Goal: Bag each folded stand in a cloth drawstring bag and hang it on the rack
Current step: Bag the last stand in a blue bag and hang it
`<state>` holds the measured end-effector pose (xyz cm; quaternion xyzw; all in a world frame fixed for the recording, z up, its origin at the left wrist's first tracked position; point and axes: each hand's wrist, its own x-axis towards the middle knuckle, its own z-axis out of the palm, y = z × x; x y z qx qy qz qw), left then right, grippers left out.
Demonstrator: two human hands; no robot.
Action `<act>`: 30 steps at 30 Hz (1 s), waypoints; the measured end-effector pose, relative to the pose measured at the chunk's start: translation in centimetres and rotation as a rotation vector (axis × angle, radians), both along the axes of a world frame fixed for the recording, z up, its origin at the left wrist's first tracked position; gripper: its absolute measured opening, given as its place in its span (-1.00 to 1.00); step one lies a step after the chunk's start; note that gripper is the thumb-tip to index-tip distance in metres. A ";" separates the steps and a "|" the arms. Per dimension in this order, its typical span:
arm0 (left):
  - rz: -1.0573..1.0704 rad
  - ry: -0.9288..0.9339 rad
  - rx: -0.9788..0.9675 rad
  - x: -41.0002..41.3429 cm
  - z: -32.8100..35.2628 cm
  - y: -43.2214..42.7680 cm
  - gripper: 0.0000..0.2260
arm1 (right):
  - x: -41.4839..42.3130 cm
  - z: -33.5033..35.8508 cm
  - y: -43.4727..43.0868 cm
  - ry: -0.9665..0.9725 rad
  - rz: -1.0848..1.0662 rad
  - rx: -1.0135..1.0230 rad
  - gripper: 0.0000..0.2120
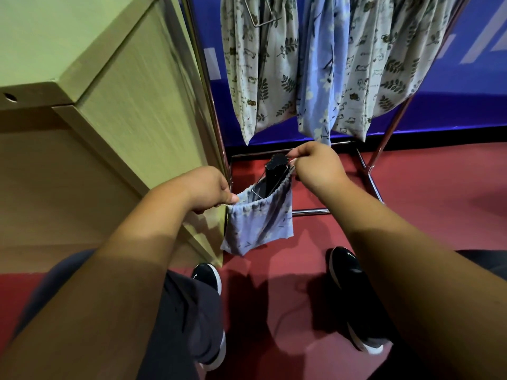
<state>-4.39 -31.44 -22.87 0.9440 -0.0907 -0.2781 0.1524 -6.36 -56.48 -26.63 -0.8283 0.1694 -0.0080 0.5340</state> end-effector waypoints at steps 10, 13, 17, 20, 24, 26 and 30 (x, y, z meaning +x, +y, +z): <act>0.126 -0.124 -0.166 0.0 0.1 -0.4 -0.68 | 0.9 1.0 0.7 0.141 -0.090 0.555 -0.78; 0.160 -0.168 -0.187 0.2 -0.1 -0.5 -0.66 | 0.9 0.9 0.7 0.167 -0.031 0.545 -0.68; 0.154 -0.175 -0.172 0.1 -0.2 -0.6 -0.65 | 0.5 0.3 0.9 0.099 0.102 0.408 -0.68; 0.139 -0.180 -0.149 -0.1 -0.1 -0.7 -0.65 | 0.4 -0.1 0.9 0.092 0.153 0.414 -0.68; 0.128 -0.185 -0.133 -0.1 0.1 -0.7 -0.64 | 0.6 -0.8 0.9 0.089 0.161 0.477 -0.58; 0.135 -0.191 -0.142 -0.1 0.2 -0.7 -0.64 | 0.6 -1.0 0.9 0.073 0.159 0.482 -0.57; 0.142 -0.157 -0.117 -0.2 0.3 -0.4 -0.63 | 0.8 -1.2 1.0 0.039 0.164 0.487 -0.60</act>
